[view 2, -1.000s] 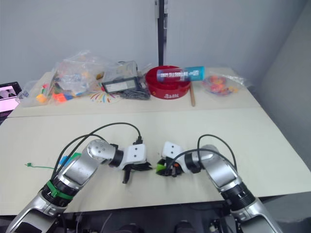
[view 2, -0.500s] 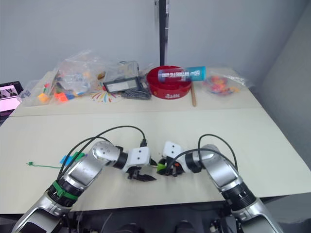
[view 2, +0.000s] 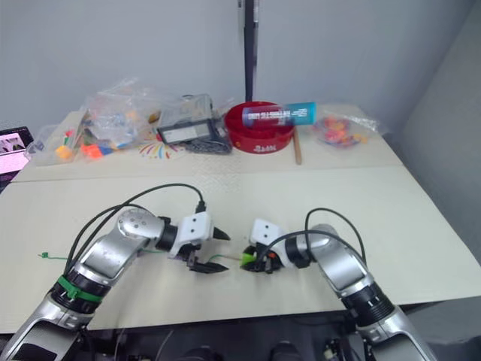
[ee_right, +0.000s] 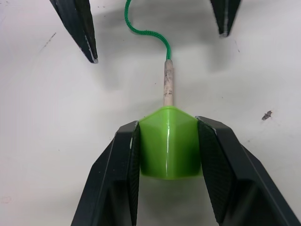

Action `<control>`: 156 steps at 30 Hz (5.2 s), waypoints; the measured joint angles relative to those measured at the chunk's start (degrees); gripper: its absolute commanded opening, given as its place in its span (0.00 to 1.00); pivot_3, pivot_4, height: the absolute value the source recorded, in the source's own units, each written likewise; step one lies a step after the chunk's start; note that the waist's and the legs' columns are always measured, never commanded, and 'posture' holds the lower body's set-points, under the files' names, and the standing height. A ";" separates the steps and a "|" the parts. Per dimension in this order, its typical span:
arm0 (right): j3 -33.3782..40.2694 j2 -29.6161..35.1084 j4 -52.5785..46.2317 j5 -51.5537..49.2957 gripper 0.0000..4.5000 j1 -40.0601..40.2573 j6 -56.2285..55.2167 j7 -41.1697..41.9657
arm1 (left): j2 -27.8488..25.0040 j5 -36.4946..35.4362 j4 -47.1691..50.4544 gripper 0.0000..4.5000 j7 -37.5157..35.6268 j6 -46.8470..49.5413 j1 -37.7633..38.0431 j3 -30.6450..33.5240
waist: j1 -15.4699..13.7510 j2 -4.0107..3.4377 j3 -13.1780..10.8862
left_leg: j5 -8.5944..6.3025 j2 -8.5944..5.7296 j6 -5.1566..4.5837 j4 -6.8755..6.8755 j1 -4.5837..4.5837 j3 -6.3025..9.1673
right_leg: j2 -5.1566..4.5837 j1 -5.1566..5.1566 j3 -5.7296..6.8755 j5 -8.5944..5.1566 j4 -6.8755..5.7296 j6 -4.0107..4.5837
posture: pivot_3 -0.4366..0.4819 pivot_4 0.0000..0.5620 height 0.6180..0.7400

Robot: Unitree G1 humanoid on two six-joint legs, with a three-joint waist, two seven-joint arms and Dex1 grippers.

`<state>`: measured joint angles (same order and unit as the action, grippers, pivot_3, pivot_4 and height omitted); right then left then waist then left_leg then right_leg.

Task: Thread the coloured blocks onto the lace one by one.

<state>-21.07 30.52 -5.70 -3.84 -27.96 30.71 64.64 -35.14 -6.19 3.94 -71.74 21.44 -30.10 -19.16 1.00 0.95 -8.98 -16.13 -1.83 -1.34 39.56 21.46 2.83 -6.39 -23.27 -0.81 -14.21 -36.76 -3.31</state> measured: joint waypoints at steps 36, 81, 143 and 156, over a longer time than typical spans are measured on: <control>-1.98 1.85 -2.21 0.32 0.29 -0.74 1.06 0.05 | 4.71 0.30 -2.15 0.00 2.98 -2.51 -0.79 -3.54 | -0.21 0.00 0.00 | 0.00 -0.03 0.00 0.00 0.10 0.01 | -0.02 -0.03 0.01 0.00 0.01 0.00 | 0.48 0.27 1.00; -2.28 4.69 -3.81 -0.94 0.29 -0.47 1.90 1.14 | 5.79 2.88 -5.88 0.00 1.44 -3.63 -2.30 -5.67 | -0.31 0.00 0.00 | -0.02 -0.09 -0.03 0.10 0.28 0.06 | -0.06 -0.10 0.06 0.00 0.02 -0.01 | 0.48 0.27 1.00; -3.21 4.19 -3.85 -0.98 0.29 -1.15 2.71 0.53 | 6.51 0.14 -7.07 0.01 1.37 -5.44 0.26 -3.58 | -0.31 0.00 0.00 | -0.01 -0.08 -0.02 0.18 0.38 0.05 | -0.07 -0.21 0.04 0.00 -0.01 -0.01 | 0.48 0.27 1.00; -3.53 3.62 -2.67 -0.87 0.40 -2.25 2.70 1.29 | 7.57 1.65 -7.47 0.40 3.18 -4.94 -1.68 -3.40 | -0.28 0.00 0.00 | -0.01 -0.08 -0.01 0.18 0.38 0.05 | -0.06 -0.24 0.04 0.00 -0.01 -0.01 | 0.48 0.27 1.00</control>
<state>-24.60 34.14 -8.37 -4.72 -30.21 33.41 65.93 -27.57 -4.54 -3.53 -68.56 16.50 -31.78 -22.56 0.72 0.95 -8.98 -16.14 -1.91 -1.36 39.73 21.84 2.89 -6.45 -23.51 -0.77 -14.21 -36.78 -3.33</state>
